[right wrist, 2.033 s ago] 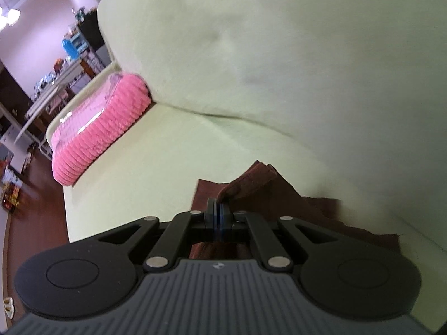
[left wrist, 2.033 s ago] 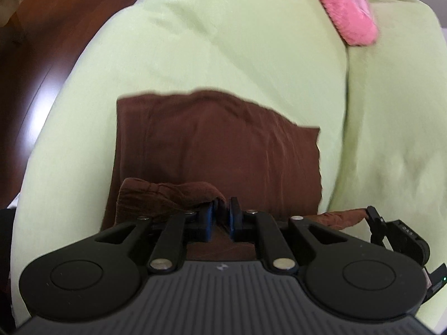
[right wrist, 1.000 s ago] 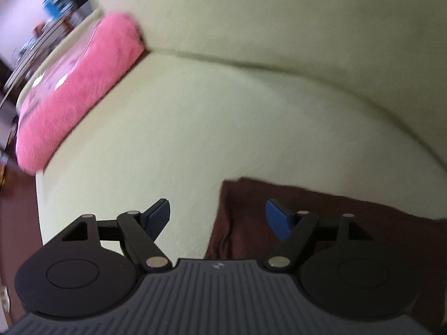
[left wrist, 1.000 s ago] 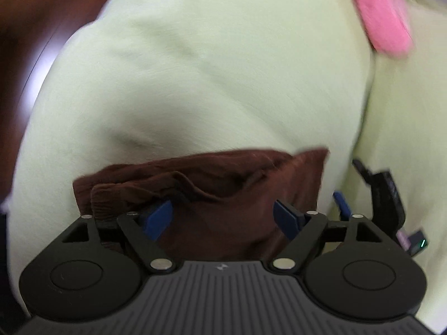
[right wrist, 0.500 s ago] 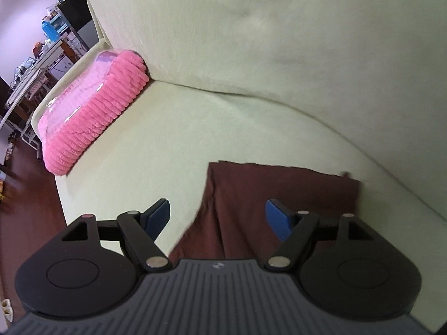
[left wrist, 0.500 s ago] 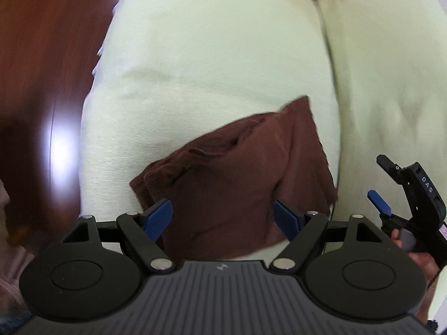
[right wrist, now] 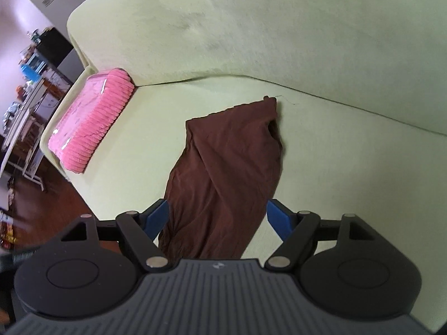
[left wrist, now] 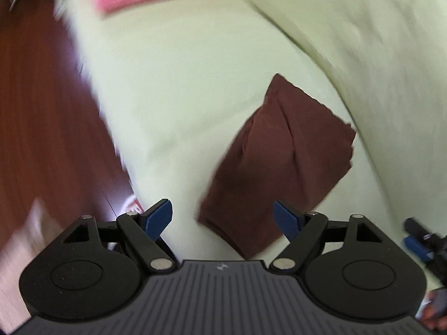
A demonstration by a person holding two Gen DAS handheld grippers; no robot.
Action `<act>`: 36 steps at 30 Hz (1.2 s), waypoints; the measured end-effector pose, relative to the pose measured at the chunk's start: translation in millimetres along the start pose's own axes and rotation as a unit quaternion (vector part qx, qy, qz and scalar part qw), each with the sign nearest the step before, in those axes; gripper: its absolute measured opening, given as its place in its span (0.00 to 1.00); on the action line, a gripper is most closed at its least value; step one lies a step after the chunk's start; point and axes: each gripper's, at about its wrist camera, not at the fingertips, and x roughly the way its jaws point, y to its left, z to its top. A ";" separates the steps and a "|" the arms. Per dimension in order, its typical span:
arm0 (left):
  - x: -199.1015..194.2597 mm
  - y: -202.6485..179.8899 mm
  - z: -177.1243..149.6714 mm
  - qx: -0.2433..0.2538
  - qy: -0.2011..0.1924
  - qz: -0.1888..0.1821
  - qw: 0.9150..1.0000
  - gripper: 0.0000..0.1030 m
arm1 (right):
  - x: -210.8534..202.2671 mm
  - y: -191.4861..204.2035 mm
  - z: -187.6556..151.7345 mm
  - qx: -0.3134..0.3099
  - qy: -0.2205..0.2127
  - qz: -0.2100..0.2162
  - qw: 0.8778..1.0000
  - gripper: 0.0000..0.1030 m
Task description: Fold clothes
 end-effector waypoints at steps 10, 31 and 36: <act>85.6 -29.6 199.4 0.321 0.005 -0.089 0.943 0.78 | 75.9 96.8 3.0 0.121 -0.076 -0.154 0.978 0.73; 229.9 -129.2 227.8 0.633 0.082 -0.150 0.755 0.78 | 176.0 178.8 -47.3 0.342 -0.141 -0.187 0.910 0.58; 268.3 -131.1 238.1 0.680 0.078 -0.146 0.714 0.72 | 202.7 222.4 -57.2 0.421 -0.188 -0.285 0.841 0.58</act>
